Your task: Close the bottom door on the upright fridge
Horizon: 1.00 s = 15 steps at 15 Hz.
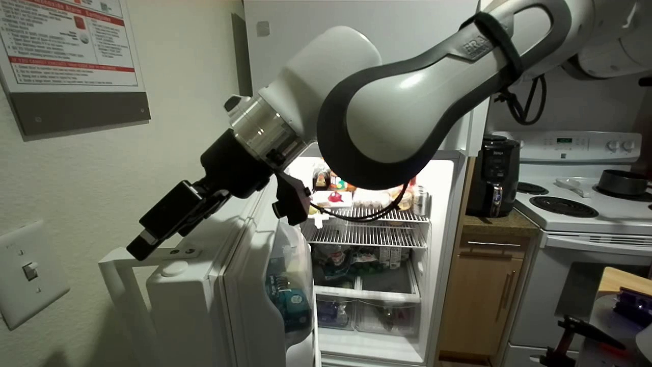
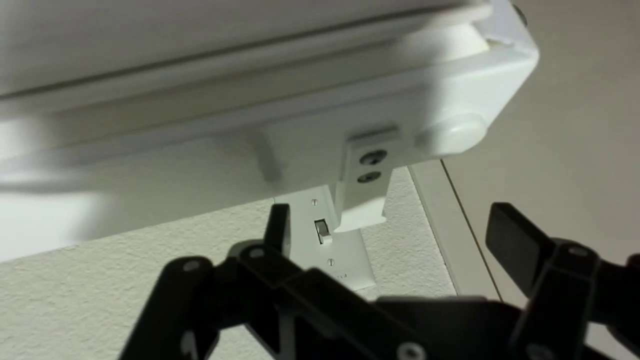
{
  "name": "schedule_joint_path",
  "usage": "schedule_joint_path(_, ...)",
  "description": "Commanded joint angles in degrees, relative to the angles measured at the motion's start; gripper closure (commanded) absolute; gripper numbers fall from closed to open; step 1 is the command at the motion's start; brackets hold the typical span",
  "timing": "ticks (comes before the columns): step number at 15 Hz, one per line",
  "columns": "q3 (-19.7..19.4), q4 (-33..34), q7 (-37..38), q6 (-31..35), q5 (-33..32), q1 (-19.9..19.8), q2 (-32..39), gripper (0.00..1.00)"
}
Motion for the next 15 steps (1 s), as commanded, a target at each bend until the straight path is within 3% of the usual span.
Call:
schedule_joint_path(1,-2.04,0.27,1.85,-0.48,-1.91,0.86,-0.83,0.0)
schedule_joint_path(7,-4.59,2.36,2.37,-3.71,-2.52,1.0,-2.05,0.0)
schedule_joint_path(10,-3.95,3.16,1.24,-4.63,-2.21,0.28,-1.79,0.0)
schedule_joint_path(15,-5.63,4.61,2.41,-8.19,-2.91,2.07,0.88,0.0)
